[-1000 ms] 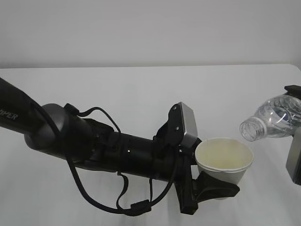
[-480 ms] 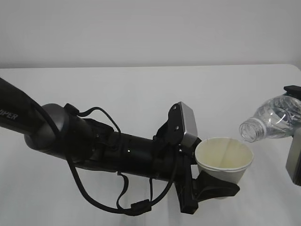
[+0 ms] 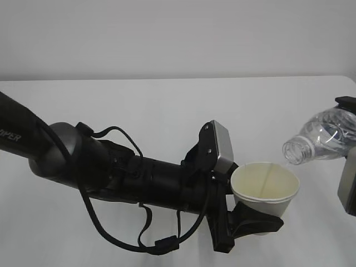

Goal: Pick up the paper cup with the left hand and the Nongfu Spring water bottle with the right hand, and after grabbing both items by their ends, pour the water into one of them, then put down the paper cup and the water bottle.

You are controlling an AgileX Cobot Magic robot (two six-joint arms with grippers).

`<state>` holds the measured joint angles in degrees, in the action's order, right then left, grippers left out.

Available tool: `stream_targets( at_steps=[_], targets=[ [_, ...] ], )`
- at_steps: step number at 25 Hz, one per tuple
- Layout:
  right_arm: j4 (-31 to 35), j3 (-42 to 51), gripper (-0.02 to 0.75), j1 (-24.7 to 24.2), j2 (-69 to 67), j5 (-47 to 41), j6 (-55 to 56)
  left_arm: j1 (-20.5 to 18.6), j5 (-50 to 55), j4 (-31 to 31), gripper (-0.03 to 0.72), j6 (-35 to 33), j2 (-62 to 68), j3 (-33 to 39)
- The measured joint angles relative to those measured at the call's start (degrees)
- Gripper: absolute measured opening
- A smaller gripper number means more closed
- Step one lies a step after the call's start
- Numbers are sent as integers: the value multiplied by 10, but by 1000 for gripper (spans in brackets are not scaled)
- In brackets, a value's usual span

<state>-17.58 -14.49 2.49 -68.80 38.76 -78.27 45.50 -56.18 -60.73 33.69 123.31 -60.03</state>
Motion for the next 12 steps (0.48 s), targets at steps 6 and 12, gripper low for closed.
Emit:
stream_targets(
  at_steps=[6,12],
  targets=[
    [-2,0,454,0,0,0,-10,0,0,0,446,0,0,0],
    [-2,-6,454,0,0,0,-17,0,0,0,446,0,0,0]
  ],
)
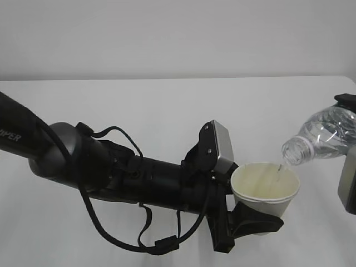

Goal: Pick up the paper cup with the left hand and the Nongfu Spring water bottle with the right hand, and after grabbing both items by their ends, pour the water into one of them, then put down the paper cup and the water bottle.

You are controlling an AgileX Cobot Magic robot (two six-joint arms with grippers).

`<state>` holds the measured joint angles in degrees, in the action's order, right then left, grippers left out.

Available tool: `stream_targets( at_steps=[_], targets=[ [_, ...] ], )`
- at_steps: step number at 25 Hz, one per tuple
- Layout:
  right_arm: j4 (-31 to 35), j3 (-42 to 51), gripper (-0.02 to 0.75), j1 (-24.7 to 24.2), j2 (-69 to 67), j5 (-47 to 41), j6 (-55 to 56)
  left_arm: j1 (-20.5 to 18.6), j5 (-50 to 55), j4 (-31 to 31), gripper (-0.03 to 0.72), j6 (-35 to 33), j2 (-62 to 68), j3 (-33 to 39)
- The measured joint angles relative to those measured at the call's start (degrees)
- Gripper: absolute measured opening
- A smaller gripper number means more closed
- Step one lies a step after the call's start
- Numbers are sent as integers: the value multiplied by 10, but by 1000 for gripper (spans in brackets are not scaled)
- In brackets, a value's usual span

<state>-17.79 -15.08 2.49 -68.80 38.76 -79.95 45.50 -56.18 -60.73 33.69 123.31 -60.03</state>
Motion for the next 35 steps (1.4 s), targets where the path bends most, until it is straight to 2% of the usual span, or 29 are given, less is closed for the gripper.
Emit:
stream_targets(
  at_steps=[35],
  targets=[
    [-1,-4,454,0,0,0,-2,0,0,0,446,0,0,0]
  ],
)
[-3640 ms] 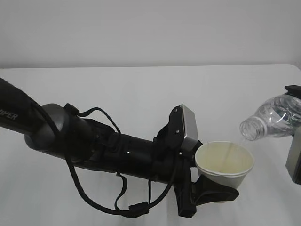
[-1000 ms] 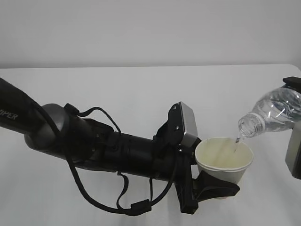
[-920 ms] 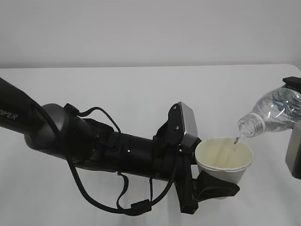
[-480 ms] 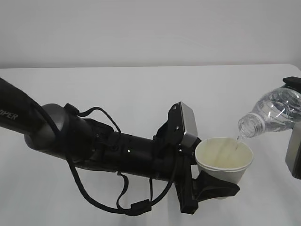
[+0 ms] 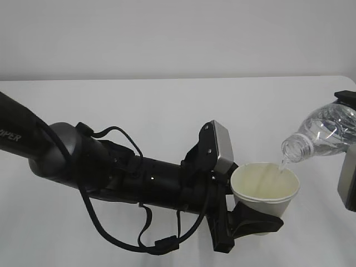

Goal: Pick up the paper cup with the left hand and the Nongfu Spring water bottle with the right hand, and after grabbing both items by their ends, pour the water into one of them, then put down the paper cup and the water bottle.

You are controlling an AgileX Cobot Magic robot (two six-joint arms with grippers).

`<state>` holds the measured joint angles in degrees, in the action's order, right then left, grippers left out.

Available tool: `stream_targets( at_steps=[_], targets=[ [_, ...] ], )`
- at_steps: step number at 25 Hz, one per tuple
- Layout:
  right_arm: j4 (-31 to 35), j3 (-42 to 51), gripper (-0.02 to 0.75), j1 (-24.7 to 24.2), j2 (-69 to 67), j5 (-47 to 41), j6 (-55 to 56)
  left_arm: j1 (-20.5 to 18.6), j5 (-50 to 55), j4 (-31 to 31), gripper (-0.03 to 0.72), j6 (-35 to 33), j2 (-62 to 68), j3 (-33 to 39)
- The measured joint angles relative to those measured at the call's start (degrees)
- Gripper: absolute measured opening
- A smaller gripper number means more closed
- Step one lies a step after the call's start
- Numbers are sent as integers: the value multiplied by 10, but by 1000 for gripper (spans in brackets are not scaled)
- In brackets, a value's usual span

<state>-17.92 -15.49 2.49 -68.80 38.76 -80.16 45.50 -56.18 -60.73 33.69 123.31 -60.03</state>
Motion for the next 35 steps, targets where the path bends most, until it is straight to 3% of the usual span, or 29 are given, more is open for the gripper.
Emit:
stream_targets(
  at_steps=[35],
  targets=[
    [-1,-1,454,0,0,0,-4,0,0,0,445,0,0,0]
  ],
)
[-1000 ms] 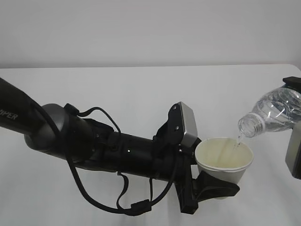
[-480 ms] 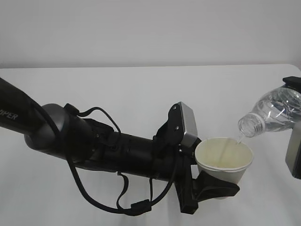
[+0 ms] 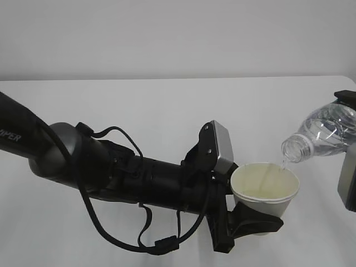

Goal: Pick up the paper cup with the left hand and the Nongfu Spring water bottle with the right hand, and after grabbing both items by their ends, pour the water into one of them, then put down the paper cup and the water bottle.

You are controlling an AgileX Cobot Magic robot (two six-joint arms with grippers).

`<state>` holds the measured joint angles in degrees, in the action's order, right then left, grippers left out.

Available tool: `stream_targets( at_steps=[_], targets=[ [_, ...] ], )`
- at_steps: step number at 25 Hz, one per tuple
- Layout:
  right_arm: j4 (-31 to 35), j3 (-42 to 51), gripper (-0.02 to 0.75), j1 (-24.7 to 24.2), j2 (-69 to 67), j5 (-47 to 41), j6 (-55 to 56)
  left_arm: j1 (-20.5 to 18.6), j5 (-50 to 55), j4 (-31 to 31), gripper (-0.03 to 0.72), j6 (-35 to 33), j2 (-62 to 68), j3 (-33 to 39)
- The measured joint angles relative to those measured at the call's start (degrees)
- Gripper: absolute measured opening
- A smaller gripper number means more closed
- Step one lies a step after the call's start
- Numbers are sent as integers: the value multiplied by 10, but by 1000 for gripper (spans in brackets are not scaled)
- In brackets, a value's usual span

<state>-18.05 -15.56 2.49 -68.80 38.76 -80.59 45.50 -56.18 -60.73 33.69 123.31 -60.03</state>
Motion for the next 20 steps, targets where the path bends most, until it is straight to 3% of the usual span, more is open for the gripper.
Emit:
stream_targets(
  at_steps=[20],
  targets=[
    [-1,0,454,0,0,0,-8,0,0,0,445,0,0,0]
  ],
)
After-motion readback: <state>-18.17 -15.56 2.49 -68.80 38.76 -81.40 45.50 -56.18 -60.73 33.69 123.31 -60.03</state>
